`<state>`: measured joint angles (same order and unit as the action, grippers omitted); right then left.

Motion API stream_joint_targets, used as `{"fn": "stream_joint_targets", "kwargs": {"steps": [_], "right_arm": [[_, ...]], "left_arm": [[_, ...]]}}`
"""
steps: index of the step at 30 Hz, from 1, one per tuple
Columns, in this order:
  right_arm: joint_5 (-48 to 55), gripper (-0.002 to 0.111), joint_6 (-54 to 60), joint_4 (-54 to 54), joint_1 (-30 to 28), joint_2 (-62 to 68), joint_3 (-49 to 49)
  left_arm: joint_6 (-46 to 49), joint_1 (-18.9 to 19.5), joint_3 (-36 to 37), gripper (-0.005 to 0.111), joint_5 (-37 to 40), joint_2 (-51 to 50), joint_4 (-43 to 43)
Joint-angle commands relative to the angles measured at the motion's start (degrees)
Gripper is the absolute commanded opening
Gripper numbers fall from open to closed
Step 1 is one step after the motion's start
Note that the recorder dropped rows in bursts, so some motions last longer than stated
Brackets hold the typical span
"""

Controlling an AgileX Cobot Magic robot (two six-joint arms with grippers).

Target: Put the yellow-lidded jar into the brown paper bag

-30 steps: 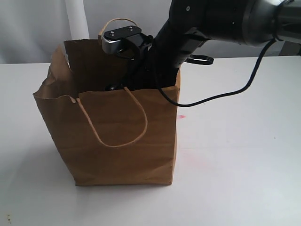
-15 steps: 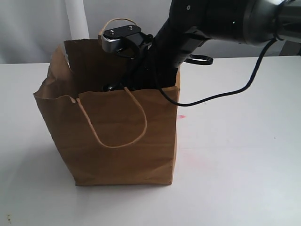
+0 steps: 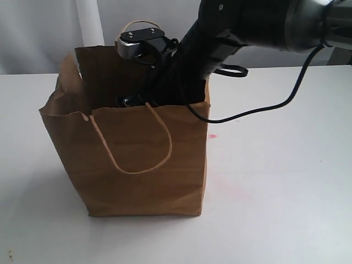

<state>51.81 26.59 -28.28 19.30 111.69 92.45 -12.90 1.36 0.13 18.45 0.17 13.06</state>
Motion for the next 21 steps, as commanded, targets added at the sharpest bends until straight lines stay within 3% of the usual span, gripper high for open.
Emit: {"fn": "stream_joint_targets", "kwargs": {"steps": [1, 7, 21], "right_arm": [[-0.39, 0.101, 2.06, -2.64, 0.25, -1.52, 0.31], [0.24, 0.094, 3.09, -3.76, 0.25, -3.88, 0.31], [0.24, 0.011, 3.09, -10.85, 0.25, -16.72, 0.31]], "left_arm": [[-0.22, -0.15, -0.13, 0.001, -0.45, -0.17, -0.22], [-0.22, -0.15, -0.13, 0.001, -0.45, -0.17, -0.22], [-0.22, -0.15, -0.13, 0.001, -0.45, -0.17, -0.22]]}}
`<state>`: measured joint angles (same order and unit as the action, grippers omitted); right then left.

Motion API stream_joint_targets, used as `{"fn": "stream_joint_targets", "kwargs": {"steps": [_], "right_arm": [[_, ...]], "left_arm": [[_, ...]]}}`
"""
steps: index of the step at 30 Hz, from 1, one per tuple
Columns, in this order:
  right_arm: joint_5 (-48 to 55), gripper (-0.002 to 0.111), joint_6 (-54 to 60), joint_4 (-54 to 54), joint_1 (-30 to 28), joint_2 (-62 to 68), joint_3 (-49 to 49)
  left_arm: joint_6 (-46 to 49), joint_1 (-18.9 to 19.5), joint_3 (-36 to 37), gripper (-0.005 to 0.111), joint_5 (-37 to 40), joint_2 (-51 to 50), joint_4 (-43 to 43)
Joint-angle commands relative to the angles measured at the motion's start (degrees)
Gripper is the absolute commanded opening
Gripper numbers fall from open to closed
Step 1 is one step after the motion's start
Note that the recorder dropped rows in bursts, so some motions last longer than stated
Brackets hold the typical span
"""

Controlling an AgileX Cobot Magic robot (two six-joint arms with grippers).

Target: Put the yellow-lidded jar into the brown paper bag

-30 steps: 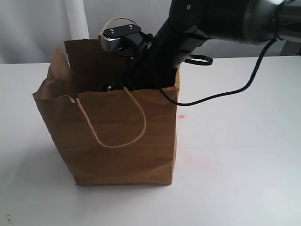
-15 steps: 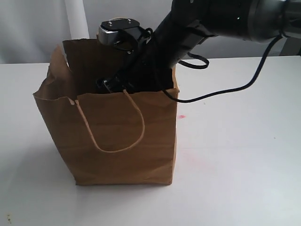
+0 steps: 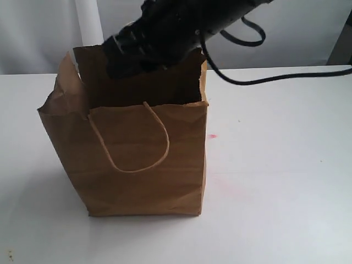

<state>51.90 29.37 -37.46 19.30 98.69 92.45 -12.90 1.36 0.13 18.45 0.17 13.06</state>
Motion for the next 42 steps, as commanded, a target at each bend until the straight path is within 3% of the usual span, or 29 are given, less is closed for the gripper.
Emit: {"fn": "stream_joint_targets", "kwargs": {"steps": [1, 2, 16, 27, 32, 42], "right_arm": [[0.26, 0.005, 0.31, -1.55, 0.25, -4.65, 0.31], [0.69, 0.0, 0.31, -1.55, 0.25, -5.57, 0.31], [15.38, 0.0, -5.97, 14.65, 0.14, -21.06, -2.22], [3.27, 0.0, -7.77, 13.19, 0.14, -63.2, -40.4], [-9.19, 0.0, -7.77, 11.31, 0.14, -78.01, -56.93], [-8.9, 0.0, -7.9, 11.31, 0.14, -84.22, -62.95]], "left_arm": [[-0.22, -0.15, -0.13, 0.001, -0.45, -0.17, -0.22], [-0.22, -0.15, -0.13, 0.001, -0.45, -0.17, -0.22], [-0.22, -0.15, -0.13, 0.001, -0.45, -0.17, -0.22], [-0.22, -0.15, -0.13, 0.001, -0.45, -0.17, -0.22], [-0.22, -0.15, -0.13, 0.001, -0.45, -0.17, -0.22], [-0.22, -0.15, -0.13, 0.001, -0.45, -0.17, -0.22]]}}
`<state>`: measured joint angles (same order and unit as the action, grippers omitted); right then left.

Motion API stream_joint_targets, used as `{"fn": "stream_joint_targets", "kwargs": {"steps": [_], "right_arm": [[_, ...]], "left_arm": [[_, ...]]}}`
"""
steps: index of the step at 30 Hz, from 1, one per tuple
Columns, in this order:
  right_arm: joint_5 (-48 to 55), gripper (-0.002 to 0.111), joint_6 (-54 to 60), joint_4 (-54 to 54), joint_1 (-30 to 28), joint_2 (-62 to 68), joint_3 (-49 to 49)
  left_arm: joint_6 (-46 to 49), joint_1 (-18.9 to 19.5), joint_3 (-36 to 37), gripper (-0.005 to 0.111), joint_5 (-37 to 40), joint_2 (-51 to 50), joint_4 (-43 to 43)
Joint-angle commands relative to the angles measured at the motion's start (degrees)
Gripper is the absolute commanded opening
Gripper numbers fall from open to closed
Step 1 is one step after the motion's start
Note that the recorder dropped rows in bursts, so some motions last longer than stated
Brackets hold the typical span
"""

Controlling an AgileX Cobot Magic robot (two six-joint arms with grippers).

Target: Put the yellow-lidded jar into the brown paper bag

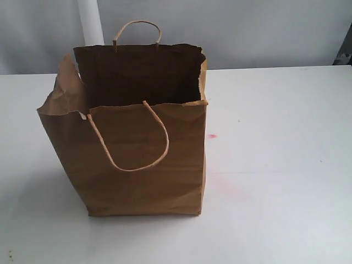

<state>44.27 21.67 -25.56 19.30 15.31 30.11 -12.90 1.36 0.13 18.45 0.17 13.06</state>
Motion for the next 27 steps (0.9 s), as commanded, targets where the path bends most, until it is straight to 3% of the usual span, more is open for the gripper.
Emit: {"fn": "stream_joint_targets", "kwargs": {"steps": [1, 7, 14, 20, 27], "right_arm": [[-1.41, 0.0, -0.2, -0.59, 0.14, -0.99, -0.61], [-4.06, 0.0, 0.8, 1.2, 0.14, -0.99, -0.61], [-14.64, 0.0, 0.8, 7.13, -0.21, -1.55, -2.07], [-28.26, 0.0, 0.8, 10.21, -4.55, -7.63, -10.56], [-35.05, 0.0, 0.8, 10.51, -8.63, -14.46, -21.05]], "left_arm": [[-0.22, -0.15, -0.13, 0.001, -0.45, -0.17, -0.22], [-0.22, -0.15, -0.13, 0.001, -0.45, -0.17, -0.22], [-0.22, -0.15, -0.13, 0.001, -0.45, -0.17, -0.22], [-0.22, -0.15, -0.13, 0.001, -0.45, -0.17, -0.22], [-0.22, -0.15, -0.13, 0.001, -0.45, -0.17, -0.22]]}}
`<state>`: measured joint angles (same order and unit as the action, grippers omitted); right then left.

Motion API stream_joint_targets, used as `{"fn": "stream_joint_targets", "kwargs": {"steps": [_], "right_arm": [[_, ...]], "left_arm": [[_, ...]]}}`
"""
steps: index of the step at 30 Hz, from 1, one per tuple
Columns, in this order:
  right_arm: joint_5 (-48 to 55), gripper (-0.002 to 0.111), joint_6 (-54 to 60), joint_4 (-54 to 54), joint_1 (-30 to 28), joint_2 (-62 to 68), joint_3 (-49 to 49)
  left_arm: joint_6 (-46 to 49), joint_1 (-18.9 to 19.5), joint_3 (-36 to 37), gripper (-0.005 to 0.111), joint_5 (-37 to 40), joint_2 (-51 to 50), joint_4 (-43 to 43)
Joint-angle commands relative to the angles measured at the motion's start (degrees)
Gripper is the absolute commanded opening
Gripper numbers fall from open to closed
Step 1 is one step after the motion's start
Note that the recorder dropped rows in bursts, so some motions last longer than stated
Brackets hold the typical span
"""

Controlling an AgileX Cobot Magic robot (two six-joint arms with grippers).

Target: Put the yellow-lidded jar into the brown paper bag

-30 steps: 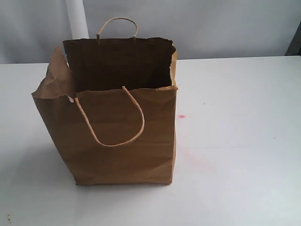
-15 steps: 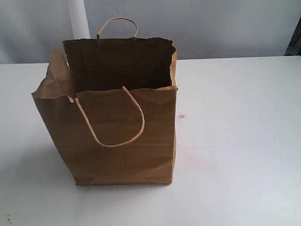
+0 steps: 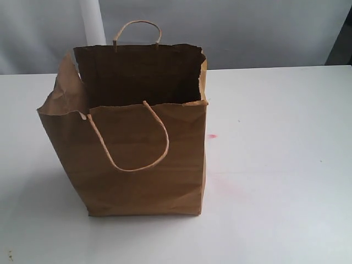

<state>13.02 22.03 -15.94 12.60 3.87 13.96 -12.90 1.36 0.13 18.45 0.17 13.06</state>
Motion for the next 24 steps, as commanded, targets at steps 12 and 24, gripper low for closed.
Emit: {"fn": "stream_joint_targets", "kwargs": {"steps": [12, 24], "right_arm": [[-9.81, 0.0, 0.44, 1.46, -6.76, -3.87, -13.96], [-5.0, 0.0, 0.17, 1.44, -6.76, -3.87, -13.96]], "left_arm": [[-0.22, -0.15, -0.13, 0.001, -0.45, -0.17, -0.22], [-0.22, -0.15, -0.13, 0.001, -0.45, -0.17, -0.22]]}}
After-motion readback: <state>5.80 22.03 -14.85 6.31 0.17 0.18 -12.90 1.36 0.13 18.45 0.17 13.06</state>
